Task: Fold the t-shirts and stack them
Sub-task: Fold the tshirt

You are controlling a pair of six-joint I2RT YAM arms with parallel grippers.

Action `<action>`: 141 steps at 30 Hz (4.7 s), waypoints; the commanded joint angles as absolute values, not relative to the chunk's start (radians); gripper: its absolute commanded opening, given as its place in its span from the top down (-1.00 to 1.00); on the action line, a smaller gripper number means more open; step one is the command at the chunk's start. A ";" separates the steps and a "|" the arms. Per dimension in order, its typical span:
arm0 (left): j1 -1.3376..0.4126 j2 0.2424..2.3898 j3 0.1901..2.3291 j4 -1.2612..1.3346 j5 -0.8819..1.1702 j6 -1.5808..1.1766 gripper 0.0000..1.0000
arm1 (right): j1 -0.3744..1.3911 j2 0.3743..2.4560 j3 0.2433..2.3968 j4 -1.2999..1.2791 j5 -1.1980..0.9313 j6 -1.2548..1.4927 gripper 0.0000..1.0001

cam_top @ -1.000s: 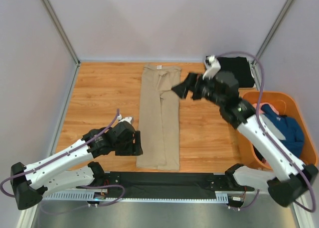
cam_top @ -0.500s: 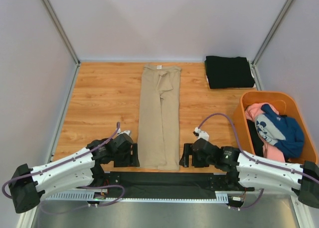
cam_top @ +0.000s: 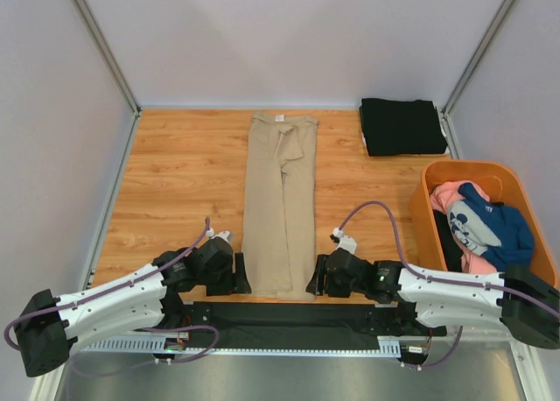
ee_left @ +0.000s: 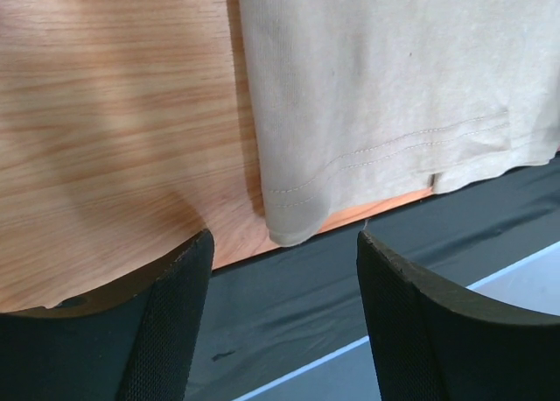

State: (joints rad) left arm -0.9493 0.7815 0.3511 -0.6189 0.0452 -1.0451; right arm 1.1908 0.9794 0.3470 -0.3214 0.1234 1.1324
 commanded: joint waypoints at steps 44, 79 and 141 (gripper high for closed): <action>-0.655 1.328 1.176 -0.778 -0.132 -0.654 1.00 | 0.611 1.352 1.046 -0.578 -0.024 0.626 0.99; -0.222 2.343 2.379 -1.187 0.256 -0.566 -0.06 | 0.224 2.283 2.369 -1.000 -0.299 0.465 -0.17; -0.494 1.292 0.830 -0.587 0.149 -0.799 1.00 | 0.520 1.402 0.770 -0.440 -0.287 0.623 1.00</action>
